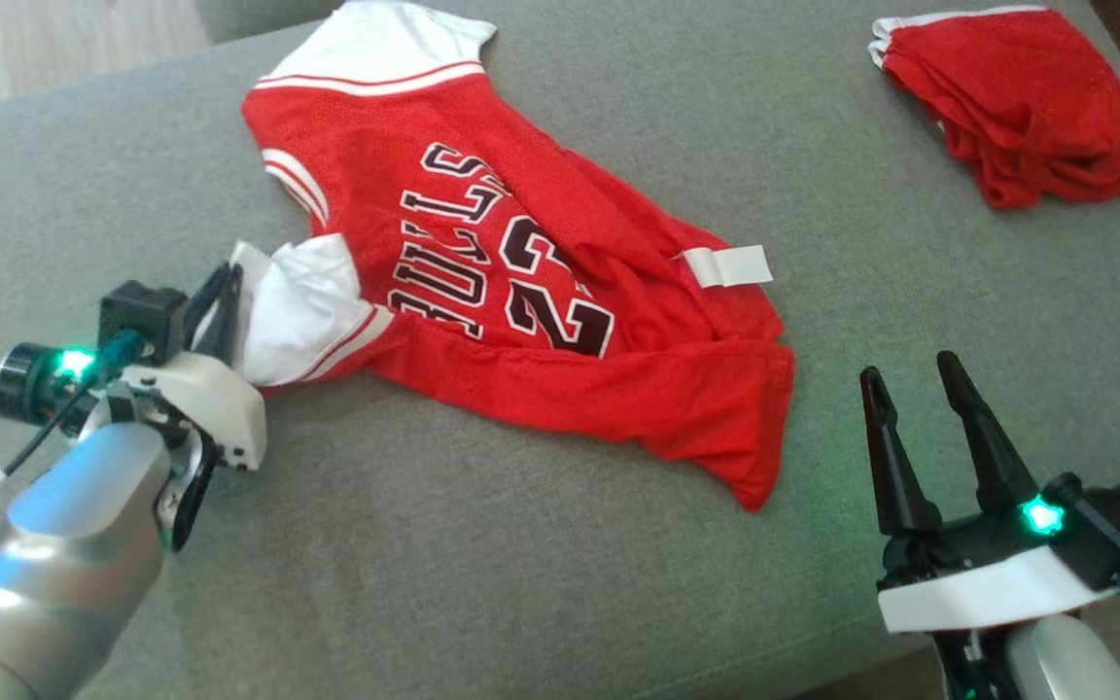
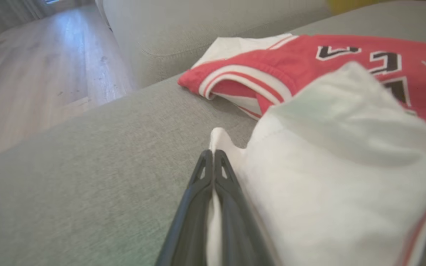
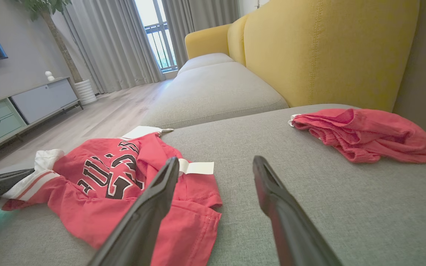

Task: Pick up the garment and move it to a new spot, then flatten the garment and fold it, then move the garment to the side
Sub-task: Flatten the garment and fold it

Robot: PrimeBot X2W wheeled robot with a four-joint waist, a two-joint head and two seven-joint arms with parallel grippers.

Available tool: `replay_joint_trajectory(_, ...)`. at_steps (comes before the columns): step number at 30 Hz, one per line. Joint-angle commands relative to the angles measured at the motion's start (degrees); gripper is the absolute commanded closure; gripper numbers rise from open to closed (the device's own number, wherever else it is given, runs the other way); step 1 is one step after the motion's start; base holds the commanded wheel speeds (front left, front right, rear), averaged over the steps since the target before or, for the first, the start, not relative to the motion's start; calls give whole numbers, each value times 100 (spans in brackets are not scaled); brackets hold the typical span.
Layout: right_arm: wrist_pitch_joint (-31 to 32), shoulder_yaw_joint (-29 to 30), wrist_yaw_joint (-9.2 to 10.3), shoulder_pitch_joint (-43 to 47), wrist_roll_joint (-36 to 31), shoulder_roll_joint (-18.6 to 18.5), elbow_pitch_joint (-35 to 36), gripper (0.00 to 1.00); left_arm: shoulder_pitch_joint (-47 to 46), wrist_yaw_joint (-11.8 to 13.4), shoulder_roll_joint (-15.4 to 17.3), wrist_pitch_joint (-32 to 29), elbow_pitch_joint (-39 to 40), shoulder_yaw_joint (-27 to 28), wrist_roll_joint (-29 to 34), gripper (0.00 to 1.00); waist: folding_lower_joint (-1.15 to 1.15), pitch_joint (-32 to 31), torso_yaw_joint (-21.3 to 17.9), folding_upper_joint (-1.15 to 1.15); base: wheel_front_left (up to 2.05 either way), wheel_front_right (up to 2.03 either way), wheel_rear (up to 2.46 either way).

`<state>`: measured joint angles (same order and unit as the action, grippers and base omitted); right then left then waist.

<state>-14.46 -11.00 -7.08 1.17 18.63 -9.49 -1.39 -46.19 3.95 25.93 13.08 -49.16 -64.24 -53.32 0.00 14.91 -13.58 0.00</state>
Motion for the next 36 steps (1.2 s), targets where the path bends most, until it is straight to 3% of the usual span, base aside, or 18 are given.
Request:
replay_joint_trajectory(1, -54, -88, -41, 78, -49, -67, 162, 0, -134, 136, 285, 116, 199, 327, 56, 100, 0, -83, 74, 0, 0, 0, 0)
replay_joint_trajectory(4, -54, -56, -41, 169, -52, -75, 173, 0, 25, 436, 364, 180, 751, 561, 158, 100, 0, -186, 230, 0, 0, 0, 0)
replay_joint_trajectory(9, -54, -62, -41, 273, -56, -91, 175, 0, 795, 959, 495, 189, 2309, 1130, 540, 100, 0, -331, 553, 0, 0, 0, 0)
replay_joint_trajectory(16, -54, -107, -41, 310, -57, -105, 155, 0, 2369, 1395, 403, 191, 3700, 1362, 468, 100, 0, -483, 869, 0, 0, 0, 0)
replay_joint_trajectory(19, -54, -108, -41, 331, -60, -107, 157, 0, 2859, 1521, 238, 191, 4061, 1478, 386, 60, 0, -514, 945, 0, 0, 0, 0)
replay_joint_trajectory(20, -54, -111, -41, 344, -58, -109, 158, 0, 3005, 1548, 180, 191, 4143, 1505, 368, 24, 0, -521, 967, 0, 0, 0, 0)
replay_joint_trajectory(21, -54, -118, -41, 354, -56, -114, 159, 0, 3126, 1581, 134, 191, 4200, 1526, 377, 0, 0, -524, 987, 0, 0, 0, 0)
replay_joint_trajectory(27, -54, -128, -41, 383, -58, -121, 158, 0, 3409, 1753, 97, 191, 4284, 1583, 661, 0, 0, -529, 1051, 0, 0, 0, 0)
replay_joint_trajectory(36, -54, -165, -41, 316, -60, -146, 107, 0, 3159, 1921, 486, -172, 4491, 1622, 804, 0, 0, -478, 1012, 0, 0, 0, 0)
